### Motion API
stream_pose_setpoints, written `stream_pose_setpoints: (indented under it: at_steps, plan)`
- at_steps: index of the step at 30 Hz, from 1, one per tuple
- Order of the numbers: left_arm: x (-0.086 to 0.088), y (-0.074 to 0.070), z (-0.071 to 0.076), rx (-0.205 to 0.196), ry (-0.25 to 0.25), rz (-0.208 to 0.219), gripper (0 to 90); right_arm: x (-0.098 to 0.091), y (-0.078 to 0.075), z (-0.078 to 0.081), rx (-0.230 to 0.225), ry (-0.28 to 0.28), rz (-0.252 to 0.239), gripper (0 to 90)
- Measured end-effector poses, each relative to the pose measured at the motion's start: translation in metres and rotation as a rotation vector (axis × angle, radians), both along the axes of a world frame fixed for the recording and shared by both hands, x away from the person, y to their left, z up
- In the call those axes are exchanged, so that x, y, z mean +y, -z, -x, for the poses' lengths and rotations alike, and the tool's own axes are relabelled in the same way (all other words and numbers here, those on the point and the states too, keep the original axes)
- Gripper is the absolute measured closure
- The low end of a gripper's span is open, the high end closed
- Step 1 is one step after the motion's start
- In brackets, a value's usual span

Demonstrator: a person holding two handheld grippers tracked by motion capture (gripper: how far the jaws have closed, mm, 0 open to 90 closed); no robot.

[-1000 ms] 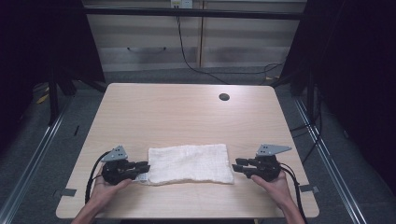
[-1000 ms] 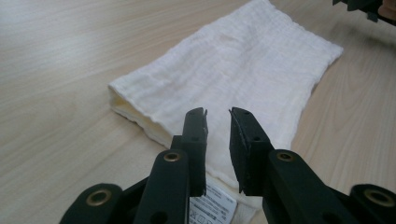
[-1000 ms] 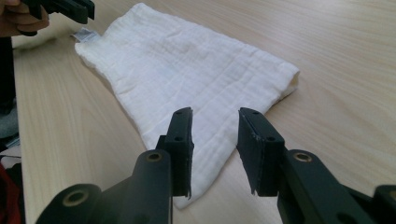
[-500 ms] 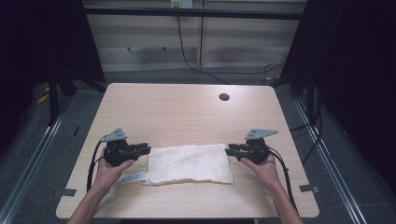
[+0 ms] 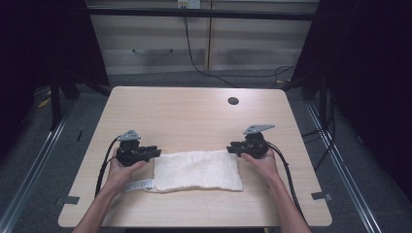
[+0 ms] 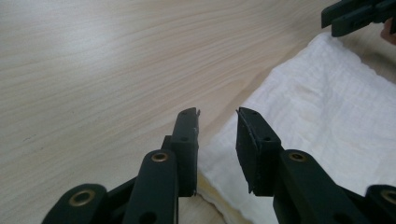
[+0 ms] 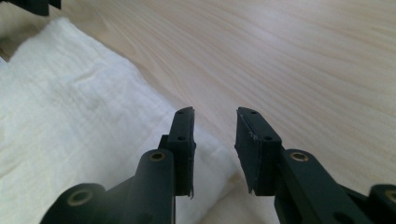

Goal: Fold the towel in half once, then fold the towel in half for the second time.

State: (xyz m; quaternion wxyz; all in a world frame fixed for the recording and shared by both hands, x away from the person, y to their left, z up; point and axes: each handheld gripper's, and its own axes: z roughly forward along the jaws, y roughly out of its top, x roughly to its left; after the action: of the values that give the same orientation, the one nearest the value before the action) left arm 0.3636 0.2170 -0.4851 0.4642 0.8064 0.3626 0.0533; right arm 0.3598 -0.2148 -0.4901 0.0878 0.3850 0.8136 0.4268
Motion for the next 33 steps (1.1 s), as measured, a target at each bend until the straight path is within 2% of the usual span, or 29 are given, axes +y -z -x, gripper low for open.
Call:
stream_pose_setpoints:
  at_steps: [3,4,5,9,13,16,20,21,22,23,25,28,30,33]
  plan:
    - [0.002,0.001,-0.002,0.005,-0.008,0.006,67.5,-0.001,0.005,0.0,0.013,0.005,0.01,65.1]
    - [0.005,0.003,-0.003,0.013,-0.019,0.007,67.4,0.001,0.009,0.0,0.016,0.008,0.043,63.6]
    - [0.005,0.003,-0.003,0.014,-0.024,0.006,67.3,0.002,0.01,0.0,0.025,0.006,0.054,63.6]
    - [0.005,0.006,-0.004,0.012,-0.027,-0.012,65.9,0.004,0.015,-0.001,0.034,0.001,0.068,65.0]
    - [0.004,0.008,-0.004,0.017,-0.029,-0.018,63.9,0.003,0.016,-0.001,0.027,-0.004,0.083,77.6]
    - [0.002,0.01,-0.005,0.019,-0.011,-0.031,62.2,0.001,0.018,-0.001,0.034,-0.007,0.054,86.3]
    - [0.001,0.011,-0.006,0.023,-0.017,-0.026,58.1,0.001,0.018,0.0,0.032,-0.007,0.058,87.2]
    - [-0.001,0.012,-0.006,0.022,0.001,-0.033,56.7,0.001,0.018,0.0,0.036,-0.005,0.059,87.3]
    - [-0.003,0.012,-0.006,0.008,0.0,-0.058,56.6,0.001,0.018,0.001,0.04,-0.002,0.057,87.3]
    - [-0.003,0.012,-0.006,0.008,0.0,-0.058,56.7,0.001,0.018,0.001,0.04,-0.002,0.057,87.3]
    - [-0.006,0.014,-0.006,0.029,0.014,-0.05,56.7,0.001,0.018,0.001,0.037,-0.004,0.055,87.4]
    - [-0.007,0.018,-0.006,0.045,0.037,-0.066,58.9,0.001,0.018,0.0,0.036,-0.004,0.058,87.3]
    - [-0.008,0.018,-0.005,0.026,0.029,-0.082,62.7,0.001,0.018,0.0,0.034,-0.005,0.054,87.3]
    - [-0.008,0.021,-0.008,0.054,0.04,-0.082,64.8,0.0,0.019,-0.001,0.039,-0.008,0.044,87.3]
